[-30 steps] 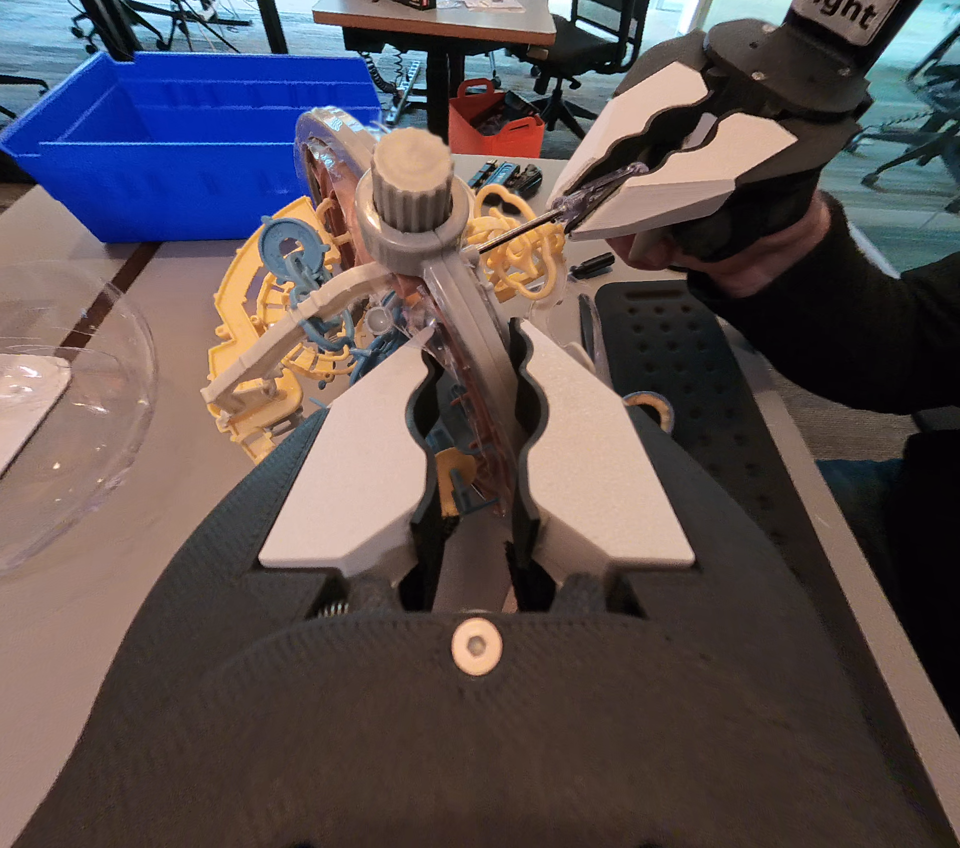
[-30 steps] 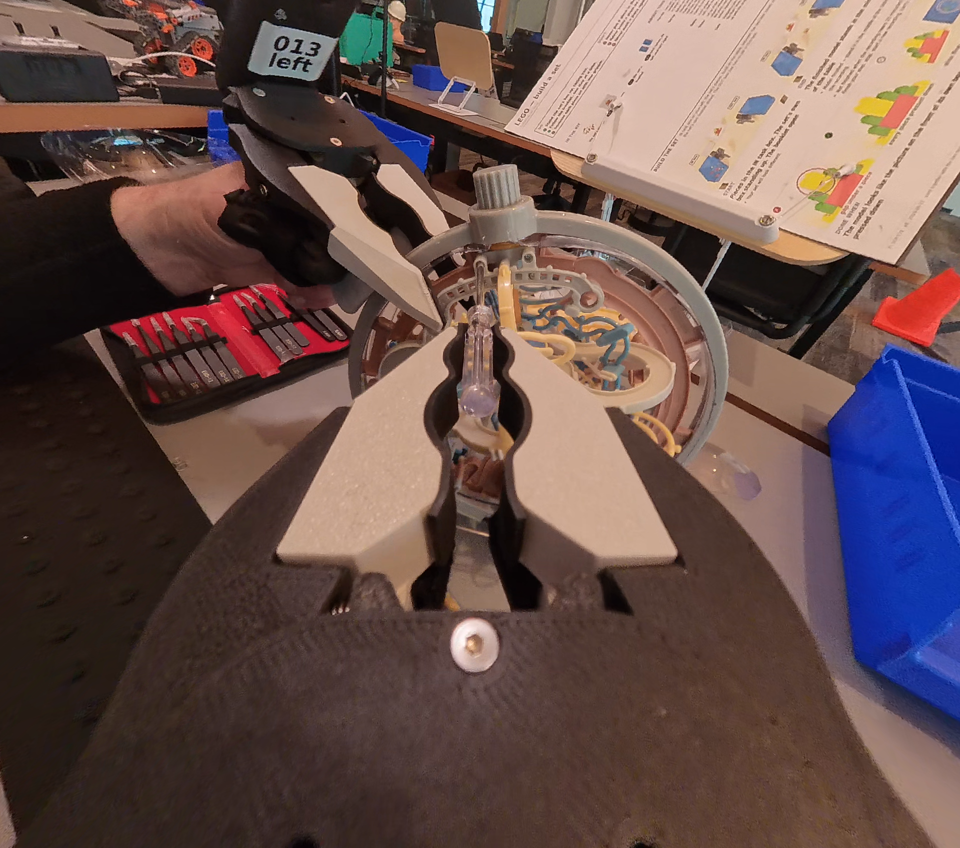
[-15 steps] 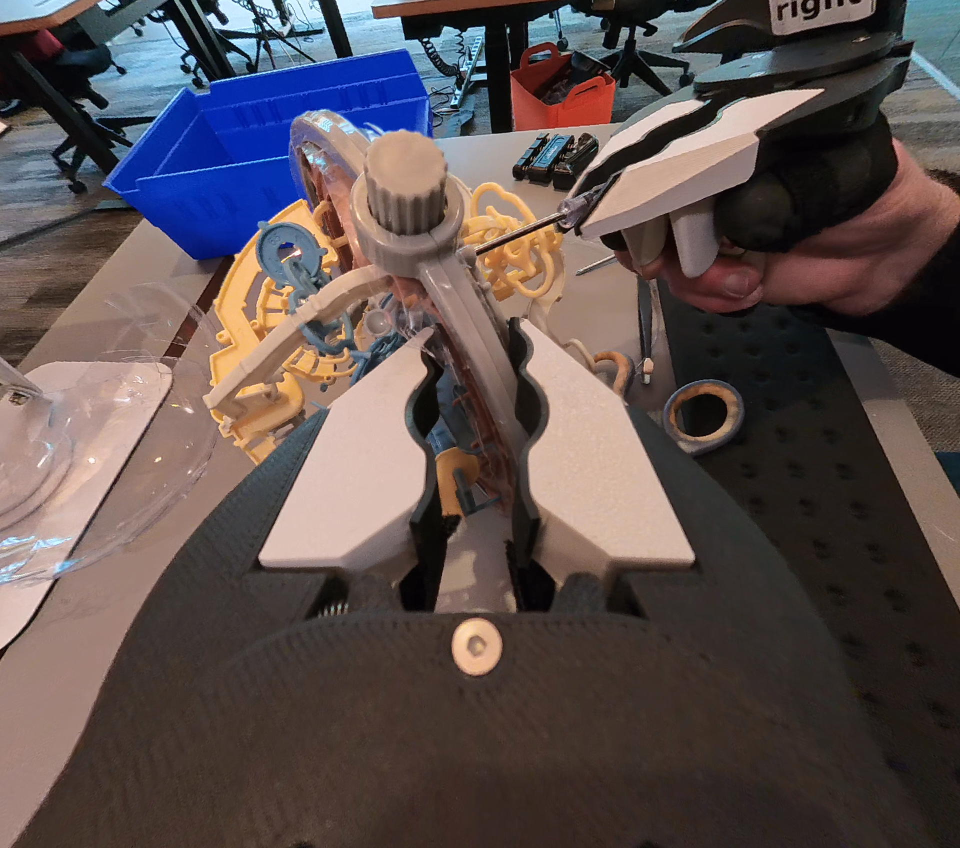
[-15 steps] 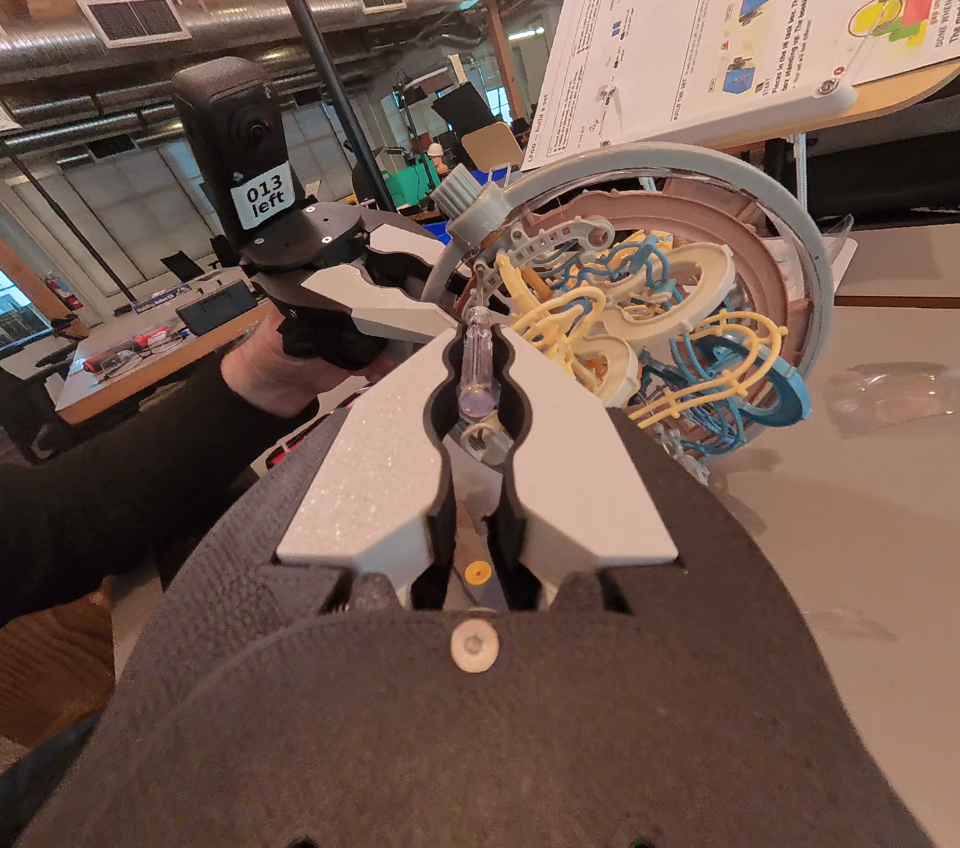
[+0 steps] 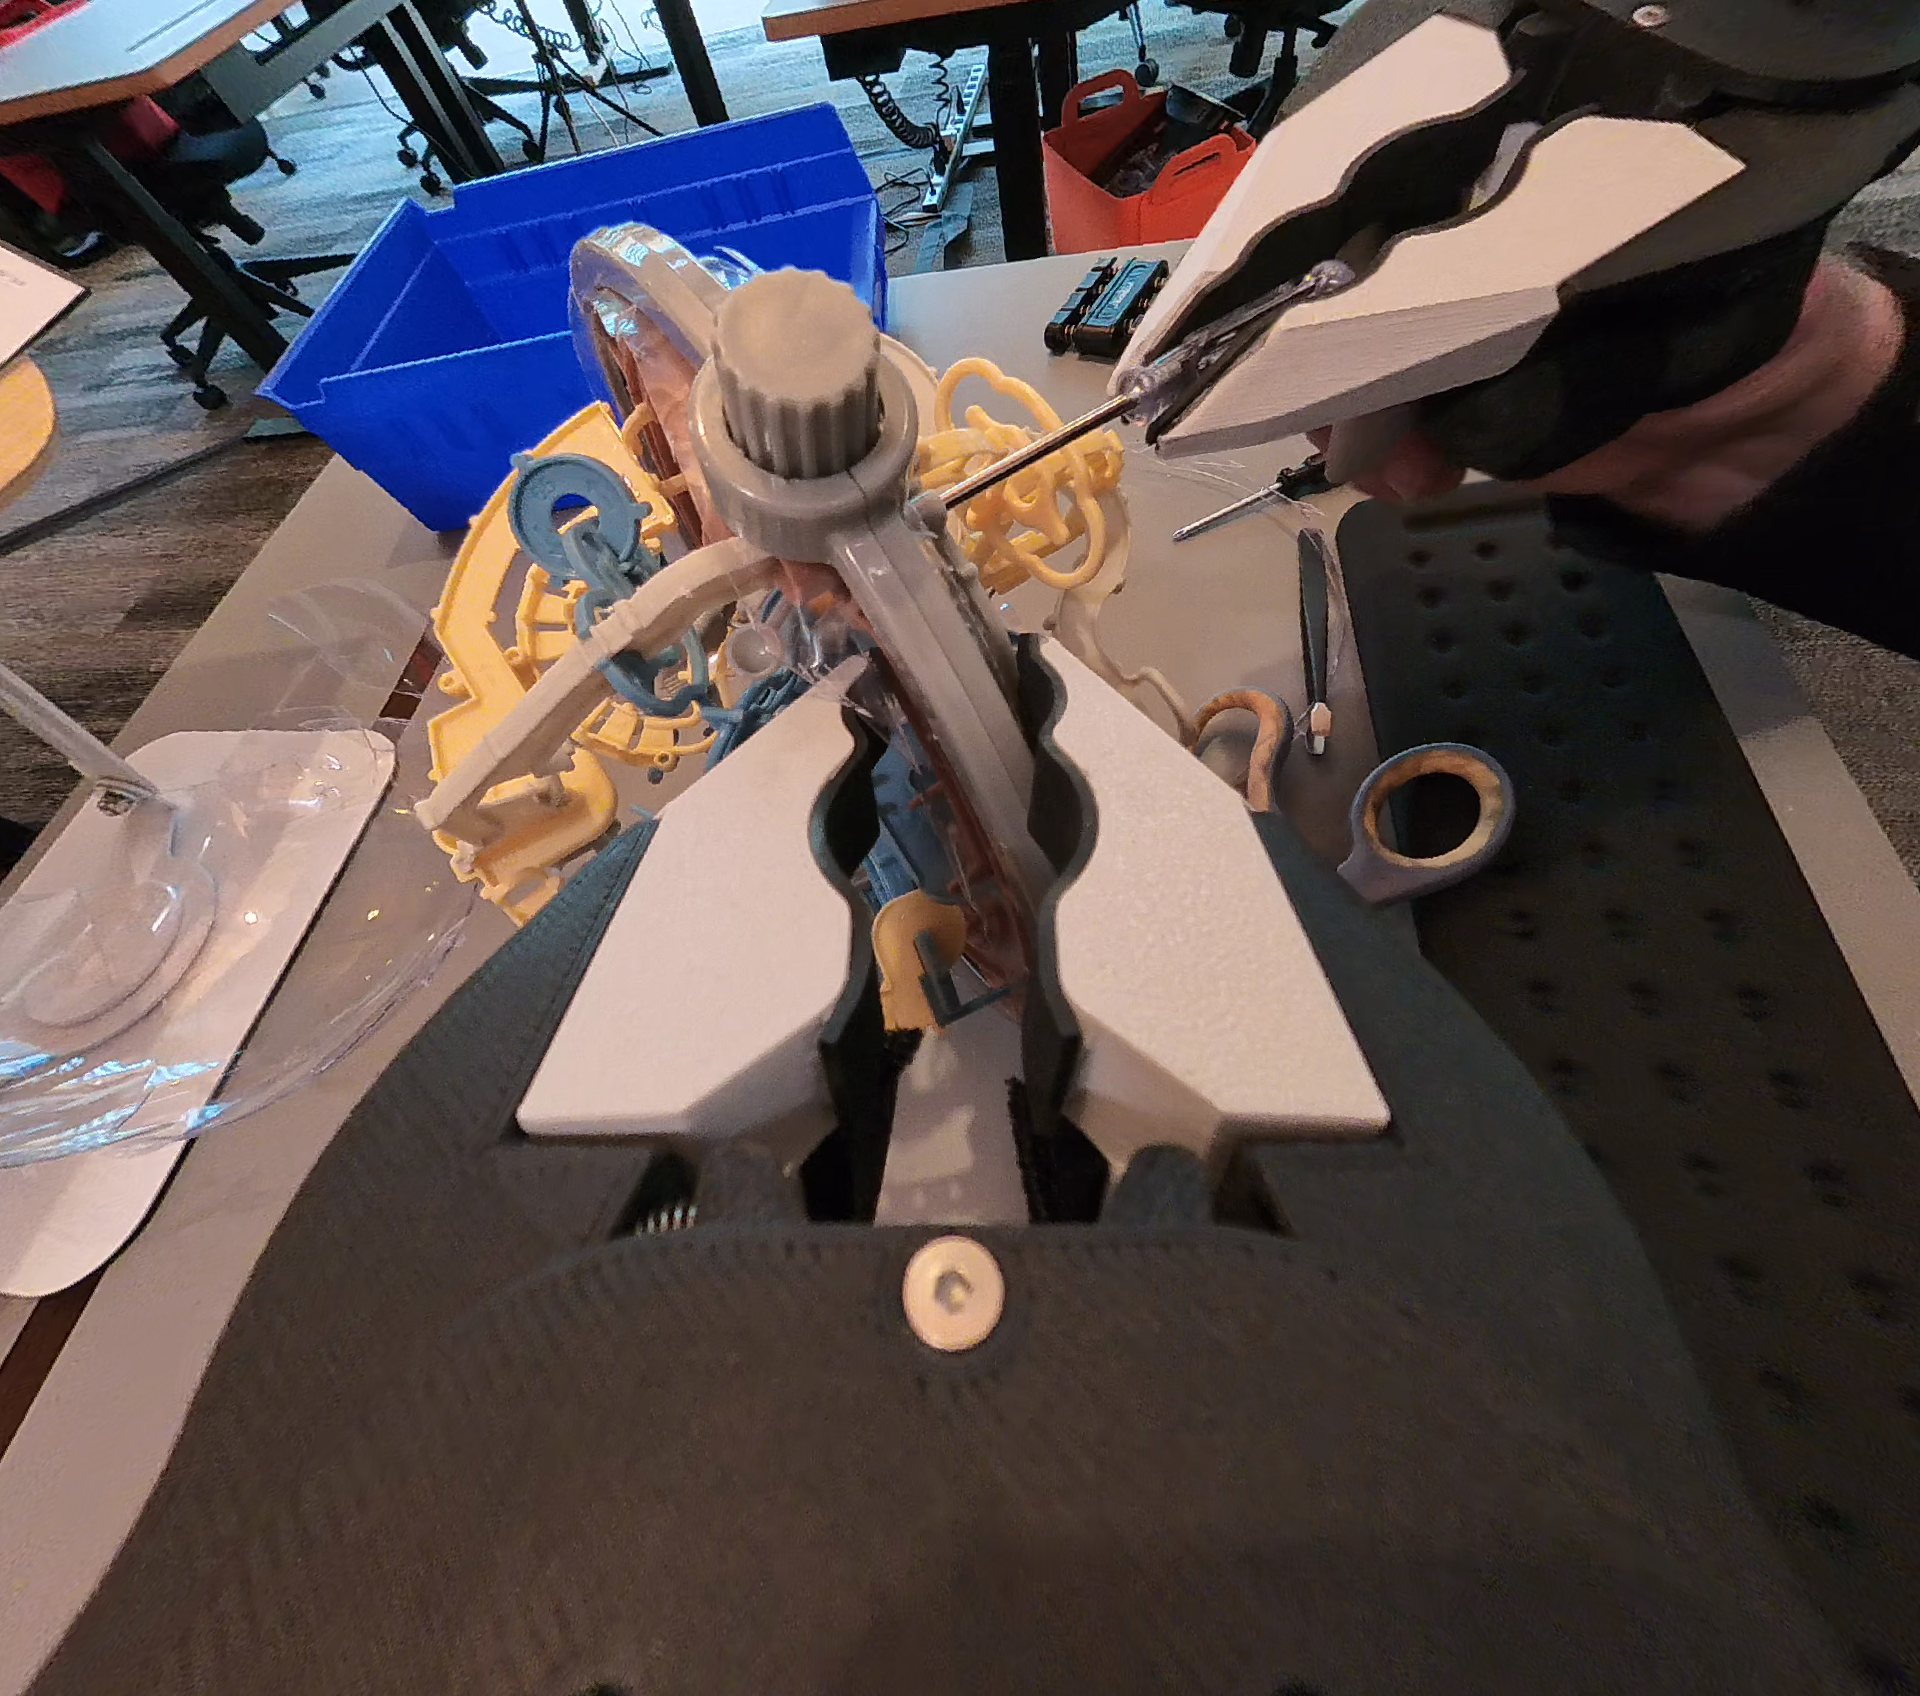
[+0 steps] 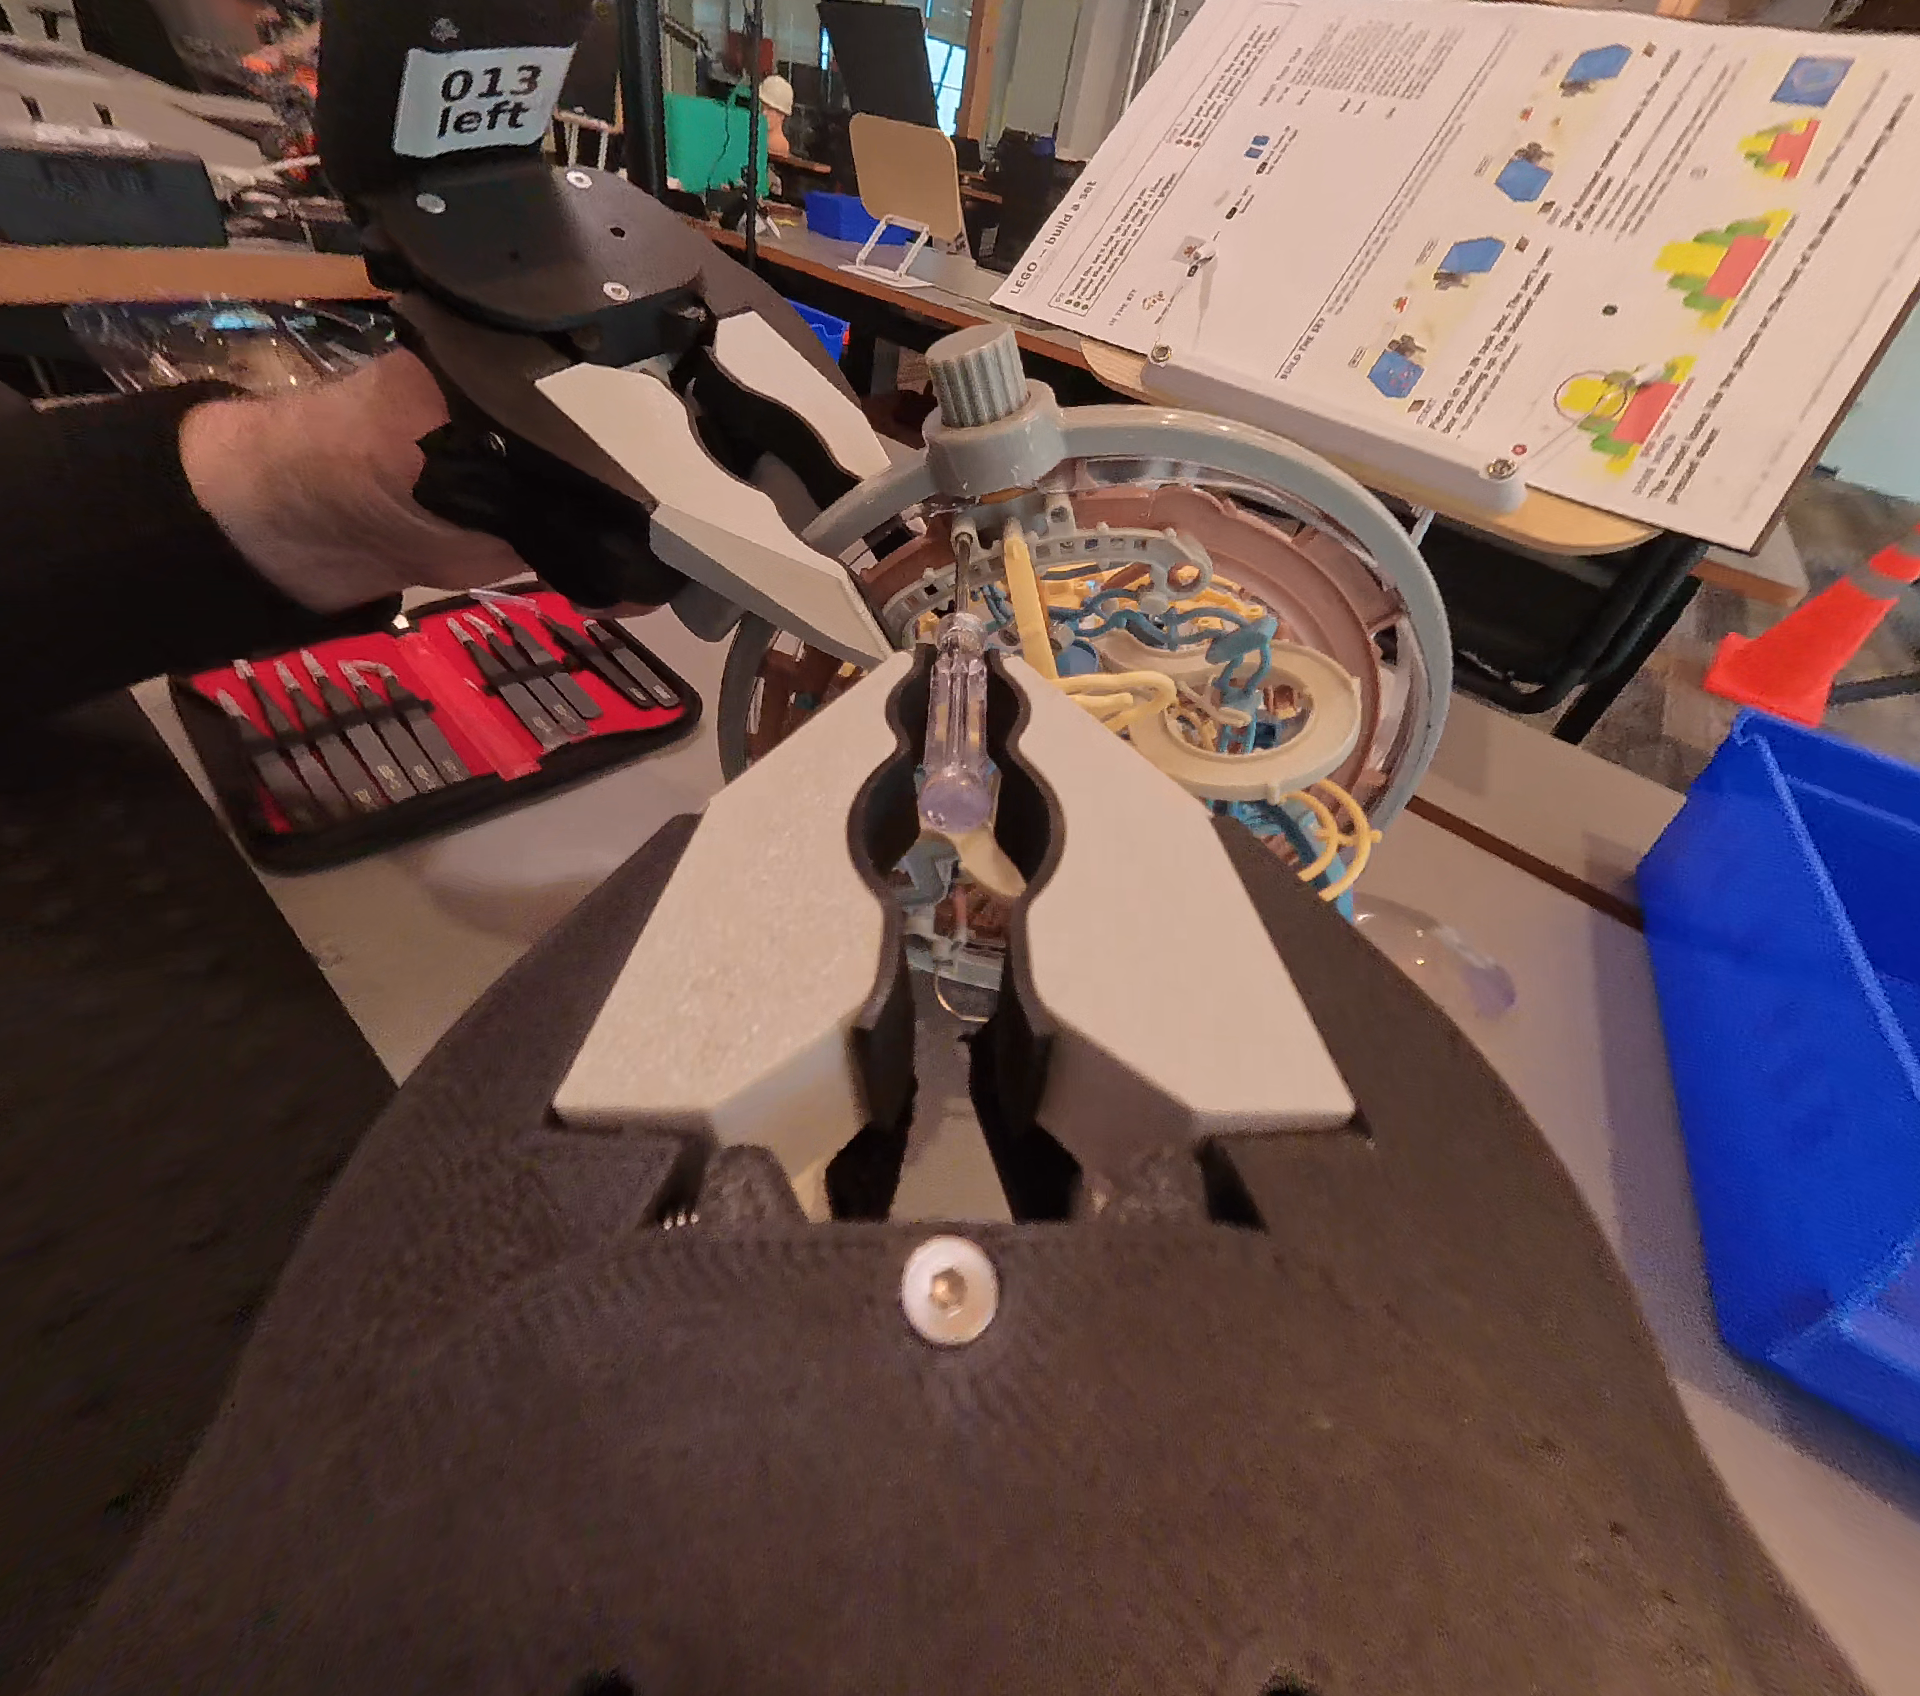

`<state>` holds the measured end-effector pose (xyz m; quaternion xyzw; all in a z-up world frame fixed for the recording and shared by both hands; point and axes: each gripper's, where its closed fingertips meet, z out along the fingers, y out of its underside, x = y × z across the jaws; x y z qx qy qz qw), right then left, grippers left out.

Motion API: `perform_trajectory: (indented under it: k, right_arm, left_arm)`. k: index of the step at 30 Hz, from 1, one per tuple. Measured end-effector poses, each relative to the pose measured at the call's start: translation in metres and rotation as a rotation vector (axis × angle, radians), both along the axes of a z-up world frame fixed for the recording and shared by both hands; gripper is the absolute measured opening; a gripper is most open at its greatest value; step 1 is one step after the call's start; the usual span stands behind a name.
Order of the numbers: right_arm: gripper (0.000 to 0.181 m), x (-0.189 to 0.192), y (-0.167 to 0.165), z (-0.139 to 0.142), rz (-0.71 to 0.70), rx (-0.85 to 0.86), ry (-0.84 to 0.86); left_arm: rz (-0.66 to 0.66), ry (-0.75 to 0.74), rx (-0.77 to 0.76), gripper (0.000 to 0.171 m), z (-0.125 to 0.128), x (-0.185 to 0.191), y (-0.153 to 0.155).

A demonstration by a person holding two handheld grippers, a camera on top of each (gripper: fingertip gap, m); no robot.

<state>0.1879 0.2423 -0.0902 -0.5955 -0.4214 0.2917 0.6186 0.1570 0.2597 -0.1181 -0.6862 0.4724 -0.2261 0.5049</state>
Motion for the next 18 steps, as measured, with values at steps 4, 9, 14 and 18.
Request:
perform_trajectory:
  k: [4,9,14,18]
  right_arm:
    - [0.007,-0.001,0.0008,-0.0012,-0.007,0.122,-0.105]
    - [0.006,-0.0004,-0.0005,0.0004,-0.024,0.345,-0.279]
    - [0.007,-0.0007,-0.0023,0.0014,-0.063,0.726,-0.538]
    - [0.006,-0.0028,-0.0017,0.0049,-0.075,0.928,-0.699]
  left_arm:
    - [-0.005,0.01,-0.015,0.022,-0.0024,-0.0019,0.0]
    - [-0.018,0.013,-0.032,0.022,-0.0034,-0.0018,-0.0017]
    - [-0.032,0.02,-0.058,0.022,-0.0029,-0.0036,-0.0047]
    - [-0.028,0.01,-0.076,0.022,-0.0021,-0.0054,-0.0036]
